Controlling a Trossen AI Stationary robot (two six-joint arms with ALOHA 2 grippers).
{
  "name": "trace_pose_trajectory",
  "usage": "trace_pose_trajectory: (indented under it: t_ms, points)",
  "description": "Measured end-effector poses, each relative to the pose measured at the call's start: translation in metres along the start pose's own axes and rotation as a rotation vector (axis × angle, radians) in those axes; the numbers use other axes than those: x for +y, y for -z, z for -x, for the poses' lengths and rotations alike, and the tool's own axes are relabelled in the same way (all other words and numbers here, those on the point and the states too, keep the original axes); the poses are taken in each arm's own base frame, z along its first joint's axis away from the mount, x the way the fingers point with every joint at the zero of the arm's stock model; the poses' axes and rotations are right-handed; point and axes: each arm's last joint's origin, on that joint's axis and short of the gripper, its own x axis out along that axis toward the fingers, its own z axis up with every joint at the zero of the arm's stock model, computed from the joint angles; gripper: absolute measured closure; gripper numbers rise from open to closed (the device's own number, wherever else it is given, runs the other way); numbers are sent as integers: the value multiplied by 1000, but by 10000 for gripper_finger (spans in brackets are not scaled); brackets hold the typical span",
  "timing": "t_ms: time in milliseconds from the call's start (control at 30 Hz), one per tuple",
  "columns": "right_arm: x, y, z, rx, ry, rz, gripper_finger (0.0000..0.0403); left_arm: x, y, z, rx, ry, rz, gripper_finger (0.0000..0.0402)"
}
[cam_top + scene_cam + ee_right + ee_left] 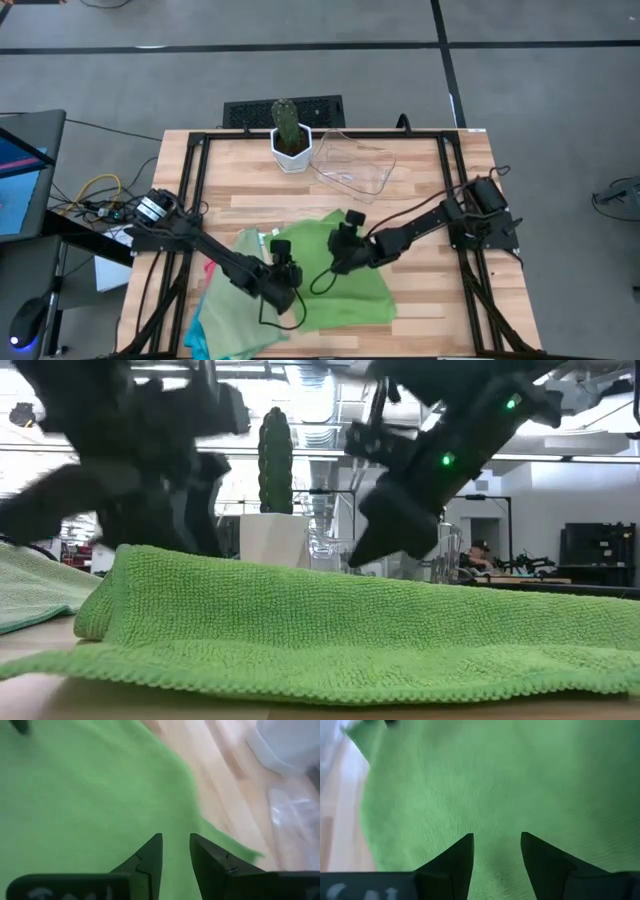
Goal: Fold microfiber towels
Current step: Fold the green towel
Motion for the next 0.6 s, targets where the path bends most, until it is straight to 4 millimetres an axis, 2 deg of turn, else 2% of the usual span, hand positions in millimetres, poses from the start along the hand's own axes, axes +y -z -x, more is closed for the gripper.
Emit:
trace_pose_trajectory:
  t_ms: [133, 267, 400, 500, 600]
  points:
    - [-6, 10, -11, 104, -7, -9, 281, 6, 14, -13, -1, 20, 40, 271]
    - [6, 22, -9, 179, -66, -22, 281, 13, 18, -18, 46, 23, -33, 285]
    - [29, 28, 10, 169, -130, -48, 281, 22, 19, -21, 93, 69, -126, 294]
    - [49, 34, 34, 140, -196, -19, 281, 31, 17, -24, 113, 93, -180, 299]
    - [51, 38, 56, 95, -121, 37, 281, 42, 15, -28, 123, 96, -203, 305]
